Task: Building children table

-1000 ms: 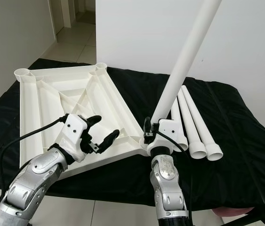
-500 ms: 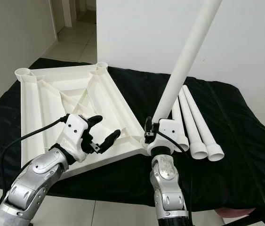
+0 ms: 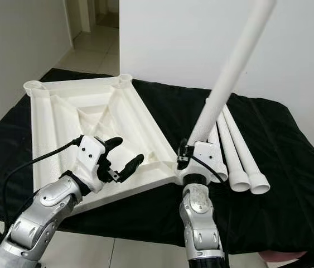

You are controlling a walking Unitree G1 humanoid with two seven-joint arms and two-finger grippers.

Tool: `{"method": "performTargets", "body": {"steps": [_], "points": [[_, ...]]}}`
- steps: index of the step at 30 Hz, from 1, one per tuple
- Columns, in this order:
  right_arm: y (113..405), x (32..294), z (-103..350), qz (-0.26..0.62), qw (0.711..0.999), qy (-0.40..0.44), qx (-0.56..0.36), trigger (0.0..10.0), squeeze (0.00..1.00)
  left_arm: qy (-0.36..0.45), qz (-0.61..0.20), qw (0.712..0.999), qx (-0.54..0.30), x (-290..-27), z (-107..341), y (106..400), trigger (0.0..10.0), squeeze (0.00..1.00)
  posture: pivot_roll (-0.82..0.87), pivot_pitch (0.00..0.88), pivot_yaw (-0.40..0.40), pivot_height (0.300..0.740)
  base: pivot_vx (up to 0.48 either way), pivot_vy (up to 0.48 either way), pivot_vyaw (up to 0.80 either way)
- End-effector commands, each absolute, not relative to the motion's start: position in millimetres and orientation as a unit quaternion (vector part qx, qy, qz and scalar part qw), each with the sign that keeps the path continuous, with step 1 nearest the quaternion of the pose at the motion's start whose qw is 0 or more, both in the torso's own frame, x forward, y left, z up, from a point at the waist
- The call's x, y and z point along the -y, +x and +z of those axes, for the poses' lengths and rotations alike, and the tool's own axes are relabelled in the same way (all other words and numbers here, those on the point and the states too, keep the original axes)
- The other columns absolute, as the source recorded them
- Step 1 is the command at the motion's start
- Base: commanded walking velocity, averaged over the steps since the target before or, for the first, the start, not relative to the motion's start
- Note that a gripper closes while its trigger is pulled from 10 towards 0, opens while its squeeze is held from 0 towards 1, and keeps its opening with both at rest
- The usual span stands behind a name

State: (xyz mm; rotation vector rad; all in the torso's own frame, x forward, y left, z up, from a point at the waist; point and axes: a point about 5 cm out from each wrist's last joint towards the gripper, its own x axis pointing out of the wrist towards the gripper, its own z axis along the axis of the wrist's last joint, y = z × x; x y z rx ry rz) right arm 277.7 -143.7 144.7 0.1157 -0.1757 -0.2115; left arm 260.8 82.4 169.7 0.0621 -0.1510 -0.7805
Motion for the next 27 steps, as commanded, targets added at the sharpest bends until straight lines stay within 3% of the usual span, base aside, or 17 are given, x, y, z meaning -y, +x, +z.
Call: {"method": "performTargets", "body": {"steps": [1, 11, 12, 14, 27], "points": [[273, 154, 122, -0.159, 0.984, 0.070, 0.033, 10.0, 0.03, 0.033, -0.413, 0.907, 0.070, -78, 168, 258, 10.0, 0.00, 0.01, 0.000, -0.071, 0.740, 0.000, 0.000, 0.00], [274, 151, 123, -0.147, 0.986, 0.071, 0.036, 10.0, 0.02, 0.034, -0.415, 0.906, 0.070, -78, 168, 258, 10.0, 0.00, 0.01, 0.000, -0.066, 0.740, 0.000, 0.000, 0.00], [274, 150, 124, -0.145, 0.986, 0.072, 0.039, 10.0, 0.11, 0.033, -0.416, 0.906, 0.069, -78, 168, 258, 10.0, 0.00, 0.01, 0.000, -0.065, 0.740, 0.000, 0.000, 0.00], [274, 150, 124, -0.145, 0.986, 0.072, 0.041, 10.0, 0.16, 0.033, -0.417, 0.906, 0.069, -78, 168, 257, 10.0, 0.00, 0.01, 0.000, -0.066, 0.740, 0.000, 0.000, 0.00], [275, 151, 125, -0.149, 0.985, 0.071, 0.041, 10.0, 0.13, 0.068, -0.445, 0.893, 0.011, -71, 140, 249, 10.0, 0.00, 0.01, 0.000, -0.065, 0.740, 0.000, 0.000, 0.00]]}}
